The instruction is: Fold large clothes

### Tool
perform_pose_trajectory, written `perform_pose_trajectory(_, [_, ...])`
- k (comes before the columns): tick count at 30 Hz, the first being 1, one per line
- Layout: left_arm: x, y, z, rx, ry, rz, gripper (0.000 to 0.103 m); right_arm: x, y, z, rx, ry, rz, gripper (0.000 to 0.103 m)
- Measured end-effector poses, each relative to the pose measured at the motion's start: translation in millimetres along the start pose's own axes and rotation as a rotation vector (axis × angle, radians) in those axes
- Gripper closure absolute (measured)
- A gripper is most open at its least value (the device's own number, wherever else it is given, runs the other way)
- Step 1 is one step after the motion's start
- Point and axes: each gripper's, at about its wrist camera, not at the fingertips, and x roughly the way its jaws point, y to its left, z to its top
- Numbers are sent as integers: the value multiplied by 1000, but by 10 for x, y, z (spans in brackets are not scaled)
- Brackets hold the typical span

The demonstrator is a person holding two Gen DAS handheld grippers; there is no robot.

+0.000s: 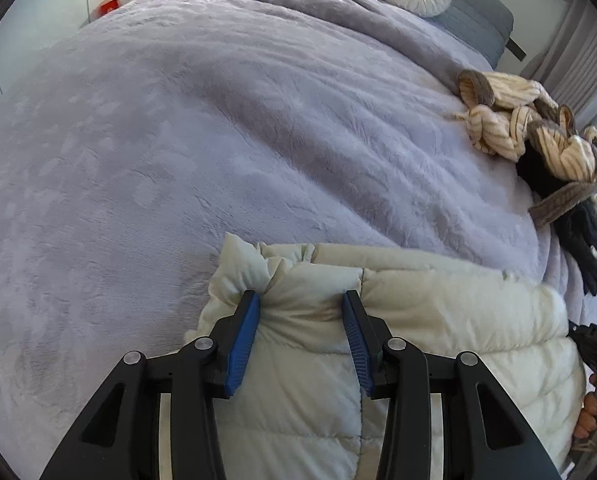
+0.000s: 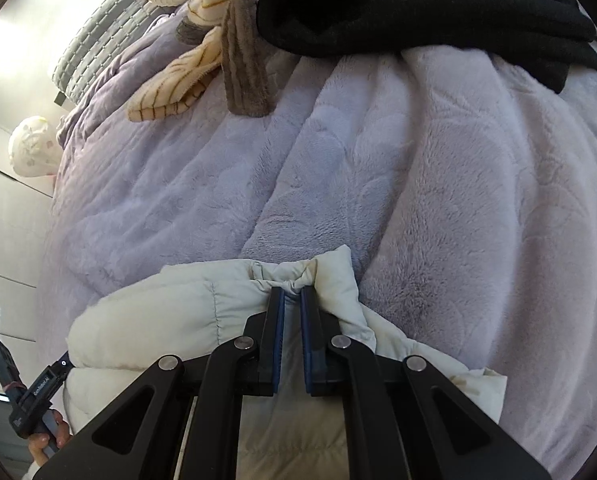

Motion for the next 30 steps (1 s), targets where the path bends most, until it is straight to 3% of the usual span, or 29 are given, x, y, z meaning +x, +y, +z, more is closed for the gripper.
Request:
perform_pose_trajectory(4, [-283,15,31,10,-10,8,57,-226,78,-23,-1,-11,23,92])
perform_pose_trajectory(7, [-508,40,-52,27,-19,34,38,-403,117,-97,6,-23,52,92])
perform_pose_trajectory(13, [-878,114,-348,49,-2,24,38,-767,309,-339,-31,-39,110,91])
perform_pose_trajectory(20, [-1117,186,-797,43,44,24,37,-1023,258,-799,2,5,167,91])
perform_pose_trajectory(22, [-1191,218,-944,31,55,21,9,-1080,206,-940,15,19,177,91])
perform_pose_trajectory(23, [-1238,235,-1018,23,52,22,7,-1112,173,-1017,23,25,182,88])
perform_pose_trajectory(27, [-1355,267,-1249,26,59,29,7,-1250,55,-1275,63,36,201,61])
perform_pose_trajectory(30, [-1358,292,-1400,21,77,41,7,-1341,-11,-1425,91,37,227,61])
